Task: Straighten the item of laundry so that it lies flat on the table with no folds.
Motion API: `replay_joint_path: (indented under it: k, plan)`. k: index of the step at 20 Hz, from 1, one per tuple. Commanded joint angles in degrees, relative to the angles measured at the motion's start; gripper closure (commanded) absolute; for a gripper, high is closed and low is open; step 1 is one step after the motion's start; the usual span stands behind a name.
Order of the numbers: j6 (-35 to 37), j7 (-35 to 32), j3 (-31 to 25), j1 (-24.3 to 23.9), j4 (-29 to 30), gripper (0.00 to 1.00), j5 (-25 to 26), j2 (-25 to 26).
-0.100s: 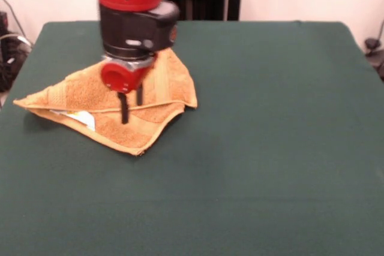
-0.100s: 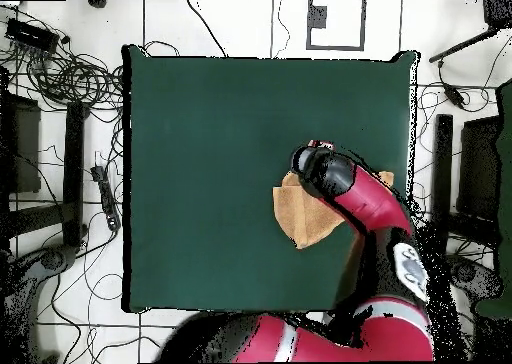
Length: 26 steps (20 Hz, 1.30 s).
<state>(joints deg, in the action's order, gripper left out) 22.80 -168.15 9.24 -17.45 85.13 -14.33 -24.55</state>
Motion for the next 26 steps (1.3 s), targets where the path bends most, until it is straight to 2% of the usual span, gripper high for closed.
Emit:
replay_joint_path:
  k: [1, 6, 11, 16, 20, 26]
  plan:
    - [10.1, 32.3, -17.8, -7.8, -6.0, 0.00, 13.9, -4.4]
    - [11.6, 33.9, -23.1, -10.2, -6.6, 0.00, 18.3, -5.8]
    - [9.7, 29.2, -22.2, -8.5, -8.0, 0.00, 19.6, -4.6]
    - [6.7, 22.0, -20.8, -5.9, -8.8, 0.00, 18.1, -3.1]
    - [5.0, 21.6, -21.7, -5.3, -9.3, 0.00, 17.8, -2.5]
    - [6.8, 17.8, -20.8, -3.3, -10.2, 0.00, 15.8, -2.6]
